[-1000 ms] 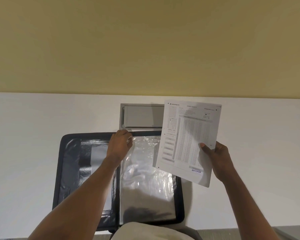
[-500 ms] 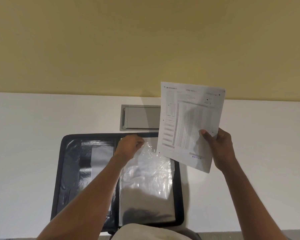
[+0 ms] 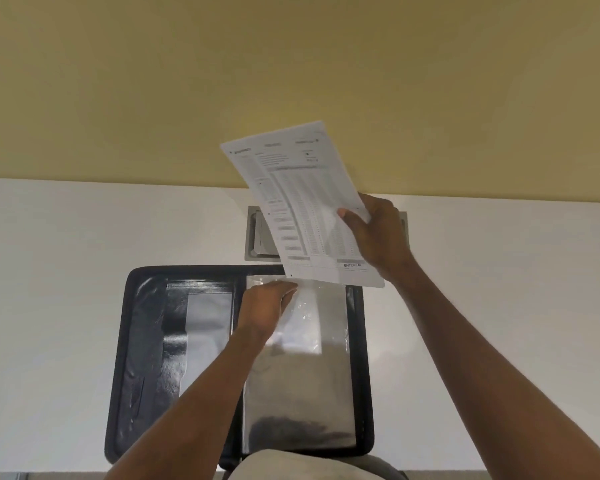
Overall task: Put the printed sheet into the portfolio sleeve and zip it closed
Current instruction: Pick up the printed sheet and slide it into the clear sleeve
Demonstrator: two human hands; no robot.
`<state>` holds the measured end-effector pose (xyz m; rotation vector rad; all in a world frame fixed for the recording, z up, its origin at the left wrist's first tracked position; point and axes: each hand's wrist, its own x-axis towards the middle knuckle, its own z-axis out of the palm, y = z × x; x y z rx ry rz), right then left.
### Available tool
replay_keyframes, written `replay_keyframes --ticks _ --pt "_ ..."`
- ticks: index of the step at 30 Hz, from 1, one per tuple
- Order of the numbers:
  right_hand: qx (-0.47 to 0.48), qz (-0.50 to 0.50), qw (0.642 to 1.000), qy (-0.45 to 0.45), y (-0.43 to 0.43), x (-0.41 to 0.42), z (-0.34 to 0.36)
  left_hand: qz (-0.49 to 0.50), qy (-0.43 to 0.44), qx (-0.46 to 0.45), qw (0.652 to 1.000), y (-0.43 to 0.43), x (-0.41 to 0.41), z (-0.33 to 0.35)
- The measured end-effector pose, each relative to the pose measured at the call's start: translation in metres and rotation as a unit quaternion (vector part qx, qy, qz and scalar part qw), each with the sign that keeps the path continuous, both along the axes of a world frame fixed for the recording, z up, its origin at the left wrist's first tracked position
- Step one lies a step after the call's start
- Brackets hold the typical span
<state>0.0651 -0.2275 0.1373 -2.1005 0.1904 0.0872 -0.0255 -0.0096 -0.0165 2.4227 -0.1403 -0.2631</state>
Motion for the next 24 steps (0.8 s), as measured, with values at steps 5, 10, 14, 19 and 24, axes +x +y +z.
replay_keyframes --ticks 5,10,14,19,24 --pt "-0.011 0.043 0.999 0.023 0.018 0.009 -0.008 -0.012 -0.035 -0.009 0.999 0.005 -0.003 0.002" --pt "0.027 0.060 0.996 0.056 0.027 0.013 -0.024 -0.056 -0.090 -0.011 0.994 0.004 -0.001 0.008" --pt "0.065 0.065 0.992 0.083 0.029 0.017 -0.036 -0.050 -0.092 0.007 0.994 0.004 -0.001 0.009" --pt "0.096 0.073 0.985 0.123 0.027 0.018 -0.054 -0.049 -0.072 0.029 0.996 -0.003 -0.003 0.011" --pt "0.118 0.079 0.979 0.145 0.024 0.020 -0.069 -0.080 -0.066 0.010 0.995 -0.019 -0.009 0.014"
